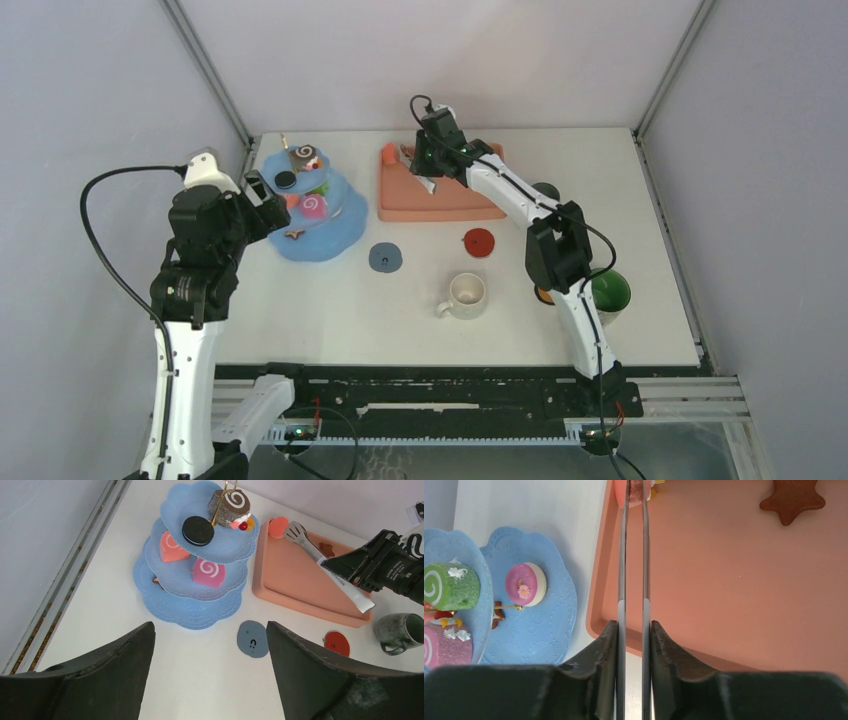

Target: Serve the afternoon tea

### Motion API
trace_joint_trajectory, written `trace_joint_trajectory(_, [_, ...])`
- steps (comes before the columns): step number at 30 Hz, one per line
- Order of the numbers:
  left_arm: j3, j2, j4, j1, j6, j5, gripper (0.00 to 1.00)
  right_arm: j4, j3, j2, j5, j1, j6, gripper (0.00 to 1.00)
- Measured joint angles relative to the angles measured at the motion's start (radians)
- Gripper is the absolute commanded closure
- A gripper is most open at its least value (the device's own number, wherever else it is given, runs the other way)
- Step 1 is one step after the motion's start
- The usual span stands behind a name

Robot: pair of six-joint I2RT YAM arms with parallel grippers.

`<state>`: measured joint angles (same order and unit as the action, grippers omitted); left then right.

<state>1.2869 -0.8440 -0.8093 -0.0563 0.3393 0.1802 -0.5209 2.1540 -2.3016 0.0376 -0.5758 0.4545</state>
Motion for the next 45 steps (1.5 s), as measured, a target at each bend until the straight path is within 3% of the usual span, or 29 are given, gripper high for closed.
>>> trace_joint_trajectory(6, [0.0,0.0,0.0,0.0,0.0,0.0,0.14,0.017,-0.029,0.003,0.003,0.0,0.001,1.0])
trace_joint_trajectory(11, [0.0,0.0,0.0,0.0,0.0,0.0,0.14,0.049,-0.135,0.053,0.003,-0.002,-0.002,1.0])
trace_joint_trajectory(19, [0.0,0.01,0.0,0.0,0.001,-0.009,0.14,0.092,-0.394,0.275,0.019,-0.002,-0.033,1.0])
trace_joint_trajectory(26, [0.0,0.026,0.001,0.0,0.002,-0.03,0.14,0.122,-0.494,0.419,0.032,-0.017,-0.074,1.0])
trace_joint_trajectory(28, [0.0,0.032,0.002,0.0,0.003,-0.035,0.14,0.129,-0.494,0.426,0.032,-0.02,-0.083,0.95])
trace_joint_trajectory(32, [0.0,0.04,0.001,0.0,0.002,-0.035,0.14,0.117,-0.488,0.414,0.031,-0.021,-0.094,0.74])
trace_joint_trajectory(36, [0.0,0.047,0.0,0.0,0.002,-0.034,0.14,0.096,-0.447,0.371,0.027,-0.02,-0.108,0.67])
trace_joint_trajectory(45, [0.0,0.047,0.0,0.0,0.002,-0.033,0.14,0.074,-0.375,0.269,0.005,-0.013,-0.117,0.6])
